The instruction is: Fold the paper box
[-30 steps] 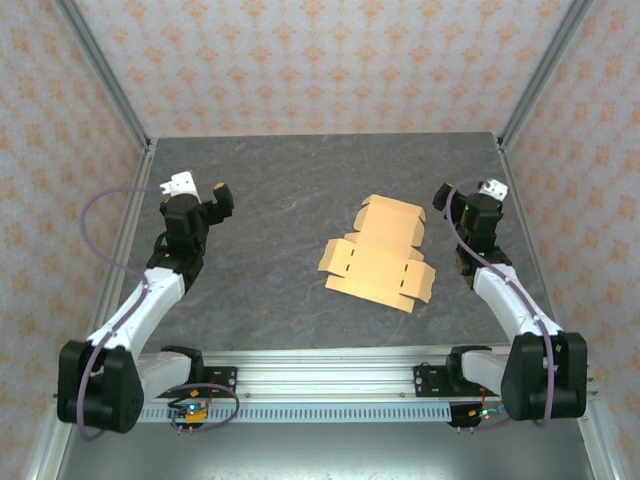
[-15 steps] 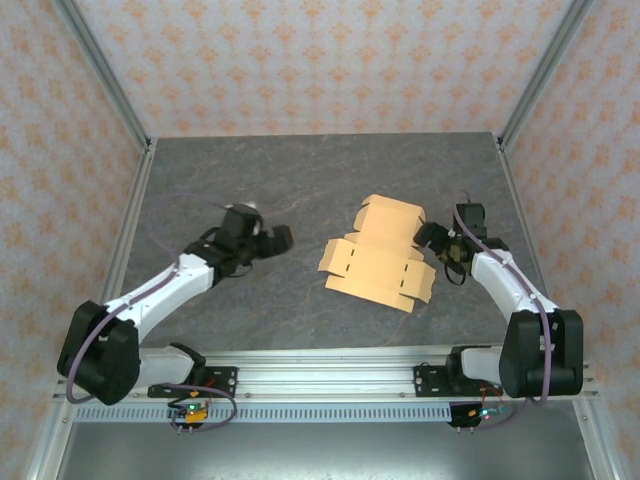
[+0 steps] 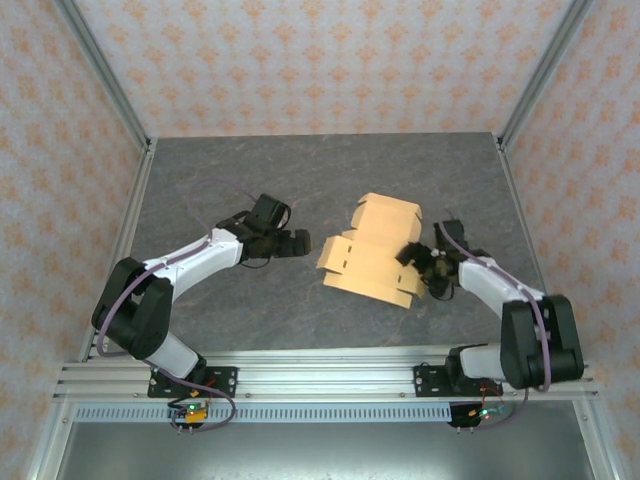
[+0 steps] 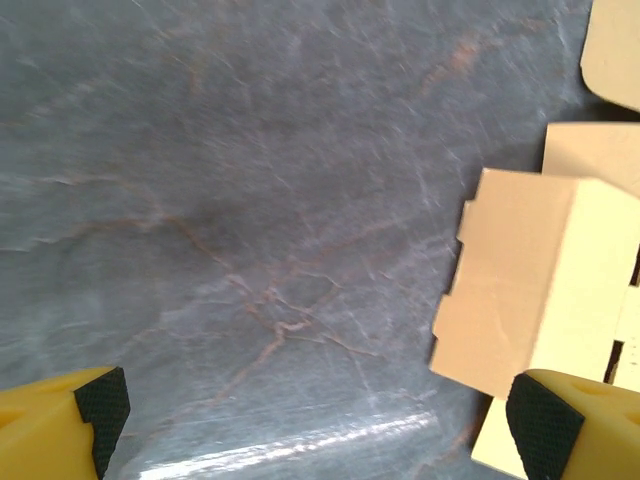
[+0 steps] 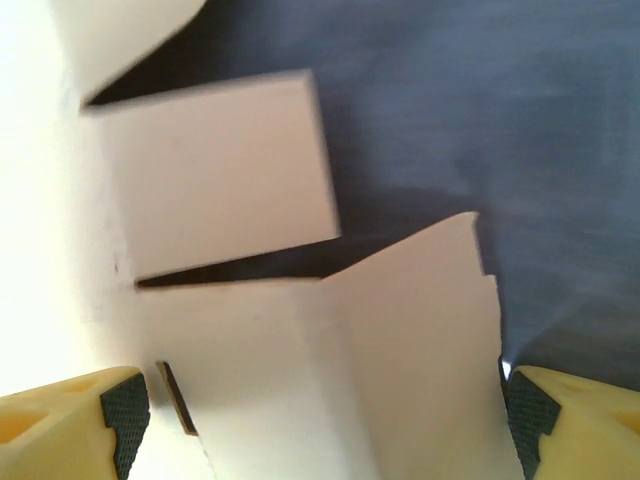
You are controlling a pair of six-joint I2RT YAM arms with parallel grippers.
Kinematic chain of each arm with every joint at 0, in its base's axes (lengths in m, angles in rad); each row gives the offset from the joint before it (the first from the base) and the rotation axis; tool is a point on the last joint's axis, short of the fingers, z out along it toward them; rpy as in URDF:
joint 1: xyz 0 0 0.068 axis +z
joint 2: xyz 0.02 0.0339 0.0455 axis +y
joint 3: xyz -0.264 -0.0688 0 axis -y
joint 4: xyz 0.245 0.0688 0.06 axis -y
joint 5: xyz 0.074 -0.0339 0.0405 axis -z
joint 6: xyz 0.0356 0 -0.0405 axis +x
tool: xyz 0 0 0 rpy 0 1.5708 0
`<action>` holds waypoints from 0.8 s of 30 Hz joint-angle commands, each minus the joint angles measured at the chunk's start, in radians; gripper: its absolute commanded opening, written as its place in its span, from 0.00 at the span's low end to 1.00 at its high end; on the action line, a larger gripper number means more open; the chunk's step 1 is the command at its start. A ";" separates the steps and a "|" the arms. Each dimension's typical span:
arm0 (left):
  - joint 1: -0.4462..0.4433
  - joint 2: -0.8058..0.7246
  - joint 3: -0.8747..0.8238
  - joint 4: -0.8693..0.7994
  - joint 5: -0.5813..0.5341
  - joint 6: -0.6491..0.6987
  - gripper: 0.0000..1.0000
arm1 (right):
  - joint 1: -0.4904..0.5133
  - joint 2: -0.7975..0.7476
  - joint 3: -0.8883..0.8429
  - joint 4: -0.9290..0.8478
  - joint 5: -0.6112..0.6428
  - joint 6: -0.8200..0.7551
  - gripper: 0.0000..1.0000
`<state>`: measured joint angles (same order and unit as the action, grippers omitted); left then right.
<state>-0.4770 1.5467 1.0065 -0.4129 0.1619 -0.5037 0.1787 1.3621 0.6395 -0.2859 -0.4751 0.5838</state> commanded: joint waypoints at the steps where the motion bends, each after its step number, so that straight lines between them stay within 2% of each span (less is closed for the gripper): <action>1: 0.031 -0.029 0.029 -0.109 -0.145 -0.020 1.00 | 0.130 0.079 0.121 0.209 -0.230 -0.062 0.93; 4: 0.076 -0.043 0.008 -0.108 -0.129 -0.085 1.00 | 0.193 0.120 0.187 0.203 -0.268 -0.084 0.94; 6: 0.098 -0.055 -0.002 -0.118 -0.129 -0.119 1.00 | 0.193 0.106 0.200 0.128 -0.195 -0.108 0.95; 9: 0.101 -0.079 -0.031 -0.099 -0.154 -0.141 1.00 | 0.182 0.071 0.213 -0.006 -0.080 -0.230 0.99; 12: 0.103 -0.070 -0.041 -0.073 -0.141 -0.142 1.00 | 0.168 0.078 0.233 -0.041 -0.020 -0.350 0.99; 16: 0.122 -0.020 -0.005 -0.079 -0.113 -0.147 1.00 | 0.179 0.241 0.384 -0.038 -0.119 -0.433 0.93; 21: 0.248 0.033 0.020 -0.024 -0.014 -0.208 1.00 | 0.239 0.484 0.639 -0.060 -0.170 -0.458 0.83; 24: 0.287 0.051 0.035 0.001 0.041 -0.236 1.00 | 0.250 0.599 0.760 -0.083 -0.204 -0.470 0.77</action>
<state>-0.2176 1.5909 1.0008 -0.4522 0.1383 -0.6865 0.4164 1.8908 1.3121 -0.3248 -0.6292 0.1616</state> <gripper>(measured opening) 0.998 0.788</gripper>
